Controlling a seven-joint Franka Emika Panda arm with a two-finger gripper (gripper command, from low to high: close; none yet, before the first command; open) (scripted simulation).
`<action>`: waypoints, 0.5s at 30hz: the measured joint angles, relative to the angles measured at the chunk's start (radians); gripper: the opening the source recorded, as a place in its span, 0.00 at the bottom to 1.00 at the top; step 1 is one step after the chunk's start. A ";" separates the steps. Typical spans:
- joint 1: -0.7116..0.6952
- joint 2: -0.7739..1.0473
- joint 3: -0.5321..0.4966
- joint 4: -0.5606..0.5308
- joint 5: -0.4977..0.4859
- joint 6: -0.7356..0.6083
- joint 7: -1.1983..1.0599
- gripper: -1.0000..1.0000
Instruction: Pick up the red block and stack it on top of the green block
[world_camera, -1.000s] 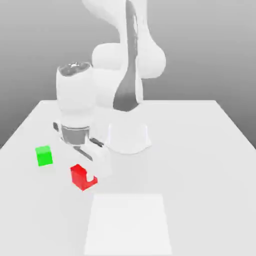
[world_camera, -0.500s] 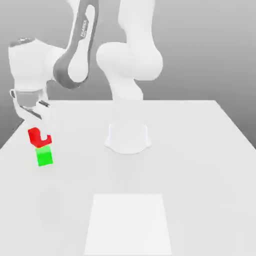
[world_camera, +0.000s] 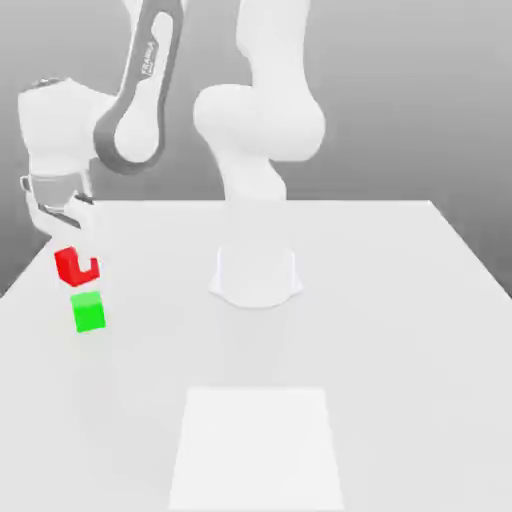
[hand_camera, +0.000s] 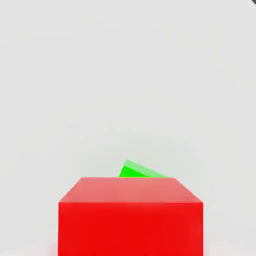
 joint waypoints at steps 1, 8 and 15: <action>0.008 0.008 -0.005 0.000 0.010 0.008 -0.006 0.00; 0.060 0.069 -0.036 0.001 0.081 0.060 -0.054 0.00; 0.106 0.132 -0.060 0.001 0.155 0.112 -0.104 0.00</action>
